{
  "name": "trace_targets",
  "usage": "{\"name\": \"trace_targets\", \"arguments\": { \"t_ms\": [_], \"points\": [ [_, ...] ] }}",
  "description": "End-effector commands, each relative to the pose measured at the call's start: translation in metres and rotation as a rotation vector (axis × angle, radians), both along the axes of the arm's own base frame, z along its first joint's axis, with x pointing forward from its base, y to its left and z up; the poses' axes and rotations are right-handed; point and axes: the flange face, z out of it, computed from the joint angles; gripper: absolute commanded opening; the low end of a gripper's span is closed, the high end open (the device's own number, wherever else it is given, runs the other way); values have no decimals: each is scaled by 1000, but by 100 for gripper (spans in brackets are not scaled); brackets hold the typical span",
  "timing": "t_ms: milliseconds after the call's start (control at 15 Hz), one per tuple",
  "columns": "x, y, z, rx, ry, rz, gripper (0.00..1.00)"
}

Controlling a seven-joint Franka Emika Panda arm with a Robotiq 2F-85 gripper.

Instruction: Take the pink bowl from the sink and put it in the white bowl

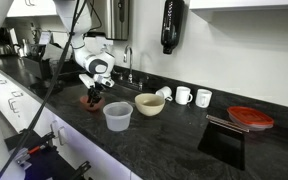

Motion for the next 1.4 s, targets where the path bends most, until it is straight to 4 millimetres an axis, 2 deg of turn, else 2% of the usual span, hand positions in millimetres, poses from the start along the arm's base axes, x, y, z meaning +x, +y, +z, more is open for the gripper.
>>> {"name": "trace_targets", "arguments": {
  "t_ms": [0,133,200,467,667,867,1067,1333],
  "points": [
    [5,1,0,-21,6,5,17],
    [6,-1,2,-29,-2,3,4],
    [6,-2,3,-26,-5,-1,1],
    [8,-4,10,-22,-17,-4,1],
    [9,-2,23,-13,-45,-1,1],
    [13,-2,49,-18,-104,-5,1],
    [13,-9,85,-50,-162,-24,1],
    [5,-39,133,-91,-209,-136,1]
  ]
}}
